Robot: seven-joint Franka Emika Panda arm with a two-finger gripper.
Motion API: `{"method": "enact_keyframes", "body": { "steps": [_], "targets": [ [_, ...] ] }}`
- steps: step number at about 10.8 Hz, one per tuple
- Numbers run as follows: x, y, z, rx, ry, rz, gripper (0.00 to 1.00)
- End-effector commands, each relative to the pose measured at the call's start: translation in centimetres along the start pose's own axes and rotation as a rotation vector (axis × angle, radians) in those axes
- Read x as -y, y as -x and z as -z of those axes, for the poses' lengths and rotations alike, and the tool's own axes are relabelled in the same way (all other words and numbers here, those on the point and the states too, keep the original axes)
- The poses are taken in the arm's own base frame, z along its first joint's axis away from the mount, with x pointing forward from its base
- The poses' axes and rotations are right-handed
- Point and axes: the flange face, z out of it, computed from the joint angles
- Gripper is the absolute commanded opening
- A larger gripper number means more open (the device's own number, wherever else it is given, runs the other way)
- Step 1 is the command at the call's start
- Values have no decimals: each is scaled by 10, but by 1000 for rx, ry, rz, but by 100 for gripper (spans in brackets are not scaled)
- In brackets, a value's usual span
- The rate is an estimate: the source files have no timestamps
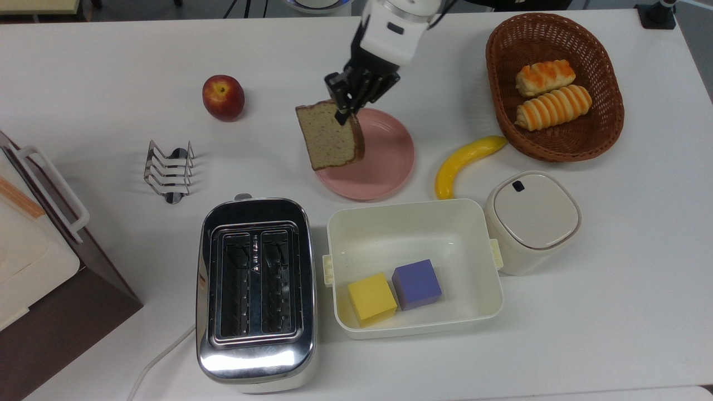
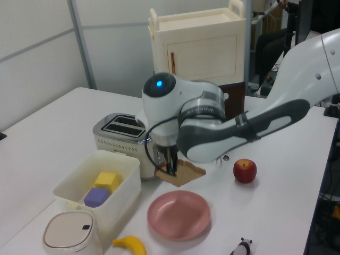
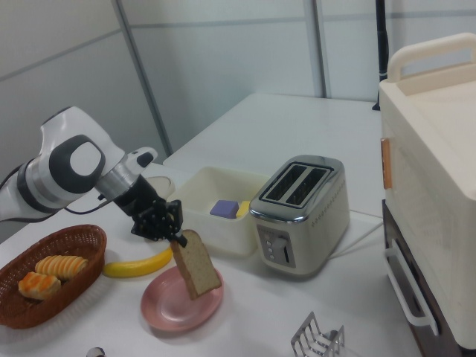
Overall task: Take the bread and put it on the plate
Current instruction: 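Lower the bread slice onto the pink plate and lay it flat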
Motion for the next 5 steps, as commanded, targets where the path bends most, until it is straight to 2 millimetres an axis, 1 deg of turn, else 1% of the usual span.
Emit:
{"method": "enact_keyframes", "body": {
  "steps": [1, 2, 3, 5],
  "targets": [
    [28, -7, 2, -23, 19, -47, 9],
    [39, -12, 5, -35, 20, -54, 9],
    [44, -16, 10, -44, 22, -60, 9],
    [48, -27, 0, -56, 35, -81, 10]
  ]
}}
